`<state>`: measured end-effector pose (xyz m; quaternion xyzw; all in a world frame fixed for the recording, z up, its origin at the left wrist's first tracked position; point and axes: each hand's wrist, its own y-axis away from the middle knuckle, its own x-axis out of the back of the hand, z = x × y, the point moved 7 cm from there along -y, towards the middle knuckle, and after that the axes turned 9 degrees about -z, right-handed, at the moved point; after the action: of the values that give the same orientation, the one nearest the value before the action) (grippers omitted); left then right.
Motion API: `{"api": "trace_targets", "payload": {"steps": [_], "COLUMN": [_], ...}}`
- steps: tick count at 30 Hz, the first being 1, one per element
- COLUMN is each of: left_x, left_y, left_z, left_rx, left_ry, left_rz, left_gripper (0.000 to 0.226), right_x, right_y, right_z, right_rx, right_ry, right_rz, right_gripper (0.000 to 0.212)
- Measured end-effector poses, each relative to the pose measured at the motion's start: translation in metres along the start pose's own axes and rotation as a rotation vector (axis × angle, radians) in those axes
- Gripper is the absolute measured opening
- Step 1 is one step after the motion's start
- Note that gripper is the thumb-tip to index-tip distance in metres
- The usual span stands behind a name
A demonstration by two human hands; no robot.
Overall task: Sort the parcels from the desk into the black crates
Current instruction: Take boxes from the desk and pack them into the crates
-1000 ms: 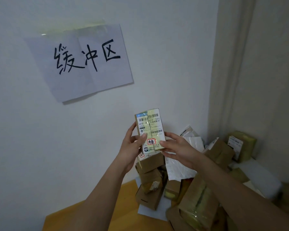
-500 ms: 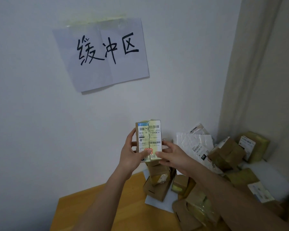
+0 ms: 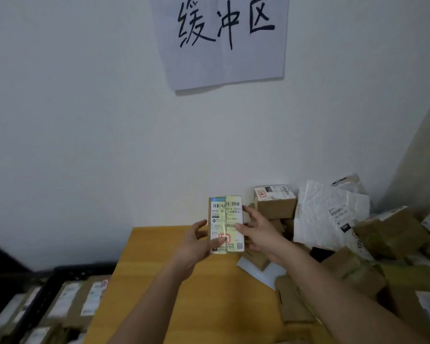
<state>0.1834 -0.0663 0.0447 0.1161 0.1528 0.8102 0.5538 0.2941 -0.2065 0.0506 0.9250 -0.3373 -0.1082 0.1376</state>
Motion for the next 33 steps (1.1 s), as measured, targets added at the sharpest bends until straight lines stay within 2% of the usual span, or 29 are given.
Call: {"api": "trace_targets", "payload": {"steps": [4, 9, 15, 18, 23, 30, 33], "left_x": [0.024, 0.083, 0.157, 0.194, 0.268, 0.387, 0.425], "left_y": [0.031, 0.091, 0.166, 0.201, 0.269, 0.403, 0.444], "left_z": [-0.03, -0.058, -0.088, -0.104, -0.138, -0.194, -0.206], "left_rx": [0.067, 0.121, 0.164, 0.181, 0.199, 0.182, 0.157], "left_ry": [0.008, 0.029, 0.068, 0.082, 0.063, 0.246, 0.281], "left_rz": [0.087, 0.243, 0.384, 0.411, 0.433, 0.58, 0.686], "left_gripper": [0.085, 0.08, 0.066, 0.046, 0.034, 0.022, 0.036], "right_x": [-0.036, -0.12, -0.23, -0.287, -0.392, -0.577, -0.634], "right_y": [-0.017, -0.026, -0.024, -0.017, 0.002, 0.041, 0.057], "right_z": [0.019, 0.041, 0.061, 0.07, 0.088, 0.119, 0.127], "right_rx": [-0.032, -0.12, -0.188, -0.226, -0.275, -0.142, -0.143], "right_ry": [-0.006, 0.079, 0.198, 0.229, 0.27, 0.36, 0.36], "right_rz": [-0.088, -0.28, -0.463, -0.545, -0.635, -0.785, -0.816], "right_gripper": [0.056, 0.057, 0.059, 0.058, 0.06, 0.066, 0.067]}}
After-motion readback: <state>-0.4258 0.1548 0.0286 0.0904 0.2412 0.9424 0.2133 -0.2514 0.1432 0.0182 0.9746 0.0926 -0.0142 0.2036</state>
